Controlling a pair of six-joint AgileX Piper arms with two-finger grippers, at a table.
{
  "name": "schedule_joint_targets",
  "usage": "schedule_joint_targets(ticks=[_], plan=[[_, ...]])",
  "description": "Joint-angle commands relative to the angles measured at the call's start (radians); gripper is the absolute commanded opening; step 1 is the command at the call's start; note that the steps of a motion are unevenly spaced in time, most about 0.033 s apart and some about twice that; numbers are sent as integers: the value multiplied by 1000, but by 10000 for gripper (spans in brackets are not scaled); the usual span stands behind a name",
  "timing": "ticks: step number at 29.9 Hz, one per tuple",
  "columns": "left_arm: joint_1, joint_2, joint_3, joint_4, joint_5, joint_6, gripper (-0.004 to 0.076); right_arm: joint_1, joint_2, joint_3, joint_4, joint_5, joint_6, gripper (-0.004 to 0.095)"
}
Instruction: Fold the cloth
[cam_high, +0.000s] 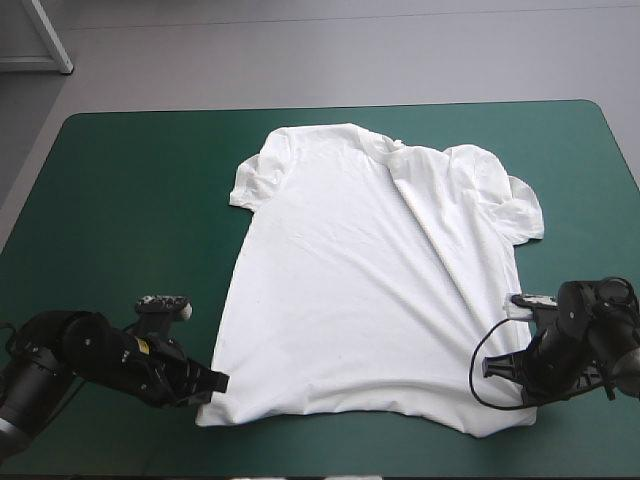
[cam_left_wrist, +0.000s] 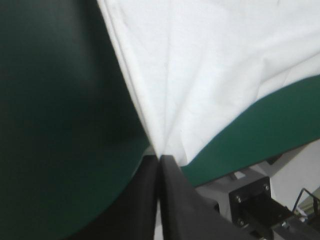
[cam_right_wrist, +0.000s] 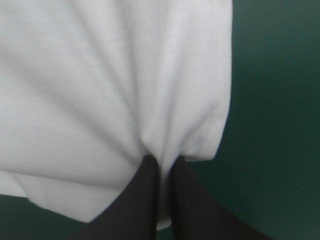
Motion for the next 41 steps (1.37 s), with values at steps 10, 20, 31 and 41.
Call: schedule_joint_targets(ticks=[10, 20, 31, 41], plan=[[-204, -25, 104, 144, 67, -130, -8, -11, -83, 42, -11, 19, -1, -13], [-204, -25, -8, 204, 54, -69, 338, -11, -83, -96, -18, 19, 0, 502], [-204, -25, -130, 271, 20, -69, 490, -11, -104, -312, -20, 15, 6, 606], [-204, 44, -510, 552, -26, -59, 490, -11, -139, -715, -31, 15, -40, 396]])
